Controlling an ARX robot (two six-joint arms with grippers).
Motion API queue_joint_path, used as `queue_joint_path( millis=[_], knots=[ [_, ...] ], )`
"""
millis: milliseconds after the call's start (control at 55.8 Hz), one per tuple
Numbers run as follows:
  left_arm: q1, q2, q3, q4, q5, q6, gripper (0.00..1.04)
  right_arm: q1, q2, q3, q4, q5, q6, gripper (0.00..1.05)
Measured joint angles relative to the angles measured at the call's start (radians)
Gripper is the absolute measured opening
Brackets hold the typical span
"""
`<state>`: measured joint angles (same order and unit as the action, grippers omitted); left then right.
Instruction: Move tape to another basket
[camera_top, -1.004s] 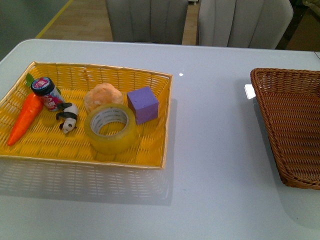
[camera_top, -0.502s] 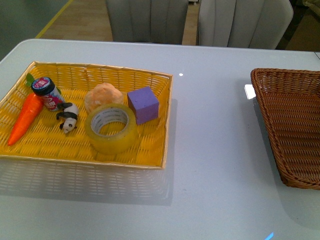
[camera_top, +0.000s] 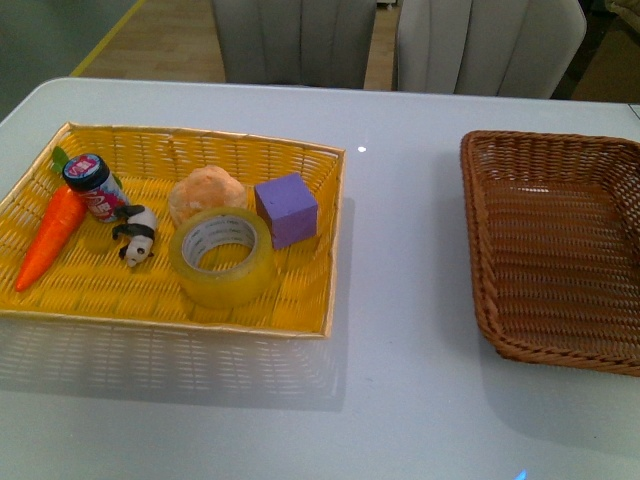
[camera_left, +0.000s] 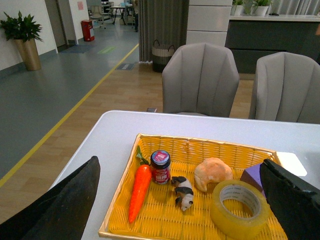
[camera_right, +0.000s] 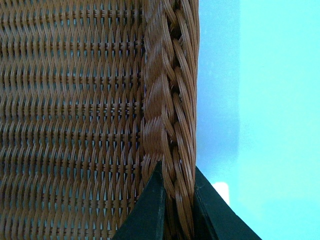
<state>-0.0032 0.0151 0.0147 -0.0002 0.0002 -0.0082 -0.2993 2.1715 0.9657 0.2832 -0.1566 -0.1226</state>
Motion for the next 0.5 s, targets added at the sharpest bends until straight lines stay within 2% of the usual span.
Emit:
queue_joint_path(
  millis=[376, 502],
  knots=[
    [0.0, 0.0, 0.0, 0.0, 0.0, 0.0, 0.96, 0.224, -0.007, -0.07, 0.037, 0.039, 0.213, 0.06],
    [0.0, 0.0, 0.0, 0.0, 0.0, 0.0, 0.96, 0.263, -0.007, -0.07, 0.045, 0.047, 0.231, 0.06]
  ],
)
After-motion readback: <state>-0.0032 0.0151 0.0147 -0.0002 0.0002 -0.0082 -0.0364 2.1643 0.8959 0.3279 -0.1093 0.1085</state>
